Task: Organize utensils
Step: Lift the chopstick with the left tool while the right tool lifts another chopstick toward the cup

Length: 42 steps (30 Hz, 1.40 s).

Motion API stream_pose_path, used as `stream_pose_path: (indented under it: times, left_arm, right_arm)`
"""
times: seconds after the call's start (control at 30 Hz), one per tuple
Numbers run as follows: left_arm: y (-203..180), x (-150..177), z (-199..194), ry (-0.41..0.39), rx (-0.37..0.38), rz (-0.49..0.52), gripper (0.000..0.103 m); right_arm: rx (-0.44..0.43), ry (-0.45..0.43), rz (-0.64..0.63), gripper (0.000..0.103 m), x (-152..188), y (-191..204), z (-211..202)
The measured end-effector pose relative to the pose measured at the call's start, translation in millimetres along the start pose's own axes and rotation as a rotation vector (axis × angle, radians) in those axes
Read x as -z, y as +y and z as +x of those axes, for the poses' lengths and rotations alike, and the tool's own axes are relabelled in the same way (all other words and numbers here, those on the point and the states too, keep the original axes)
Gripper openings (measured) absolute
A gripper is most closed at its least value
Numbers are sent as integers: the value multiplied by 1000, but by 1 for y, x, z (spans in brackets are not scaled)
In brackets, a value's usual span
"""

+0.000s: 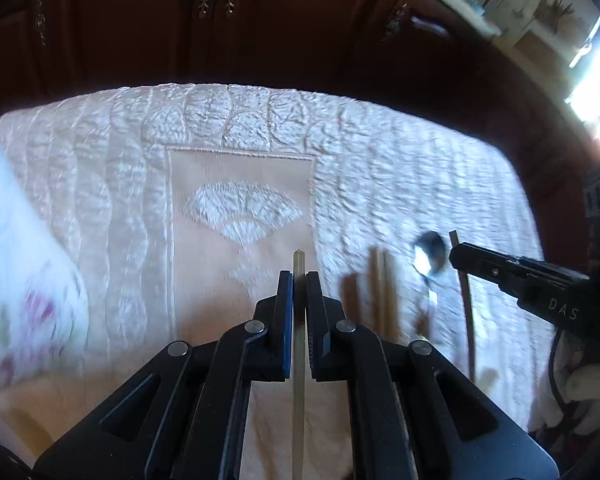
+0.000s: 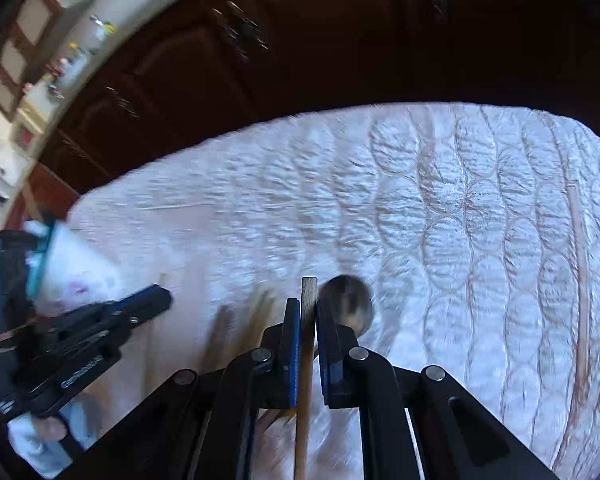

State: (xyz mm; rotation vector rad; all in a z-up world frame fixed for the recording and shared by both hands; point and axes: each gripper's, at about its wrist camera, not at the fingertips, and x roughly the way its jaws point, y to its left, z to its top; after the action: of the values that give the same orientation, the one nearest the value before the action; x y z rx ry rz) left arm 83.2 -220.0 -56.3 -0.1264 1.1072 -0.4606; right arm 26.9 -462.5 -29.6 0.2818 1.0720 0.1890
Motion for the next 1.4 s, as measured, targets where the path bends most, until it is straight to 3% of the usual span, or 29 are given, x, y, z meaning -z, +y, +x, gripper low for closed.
stream_pose_path:
  times: [0.2,0.57,1.4]
  left_arm:
    - [-1,20,-42,-28,61,15,4]
    - [3,39,-117,-128,66,68,4]
    - [39,42,-201,-277,53,47,4]
  right_arm:
    - [-79,-47,-25,7,23,12,-43]
    - [-153,-133,-111,7,38,60,-101]
    - [-178,-204,-253,7,10,144,-119]
